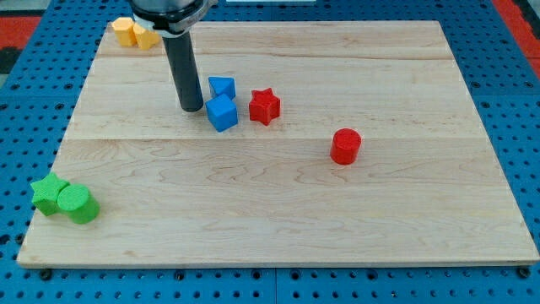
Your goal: Push the red circle into the blue cube
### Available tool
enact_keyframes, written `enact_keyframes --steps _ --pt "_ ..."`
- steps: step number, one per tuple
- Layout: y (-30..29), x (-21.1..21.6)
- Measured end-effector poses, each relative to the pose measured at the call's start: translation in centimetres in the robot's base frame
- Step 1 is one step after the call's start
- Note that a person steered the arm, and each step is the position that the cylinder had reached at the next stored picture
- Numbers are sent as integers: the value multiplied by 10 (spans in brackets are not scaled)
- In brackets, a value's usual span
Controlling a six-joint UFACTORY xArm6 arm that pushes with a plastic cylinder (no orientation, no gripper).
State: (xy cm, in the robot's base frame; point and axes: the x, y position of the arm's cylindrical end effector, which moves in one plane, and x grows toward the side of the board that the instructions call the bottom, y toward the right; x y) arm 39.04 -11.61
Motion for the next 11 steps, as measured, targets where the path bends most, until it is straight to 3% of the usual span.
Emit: enact_keyframes --steps 1,2,3,4,5,6,7,8,9,10,11 --pt "7 42" --pt "66 94" --pt "171 120" --pt "266 101" --pt "271 56" --pt "214 48" --pt "246 76" --pt "207 101" --pt "136 49" --pt "104 27" --pt "127 108"
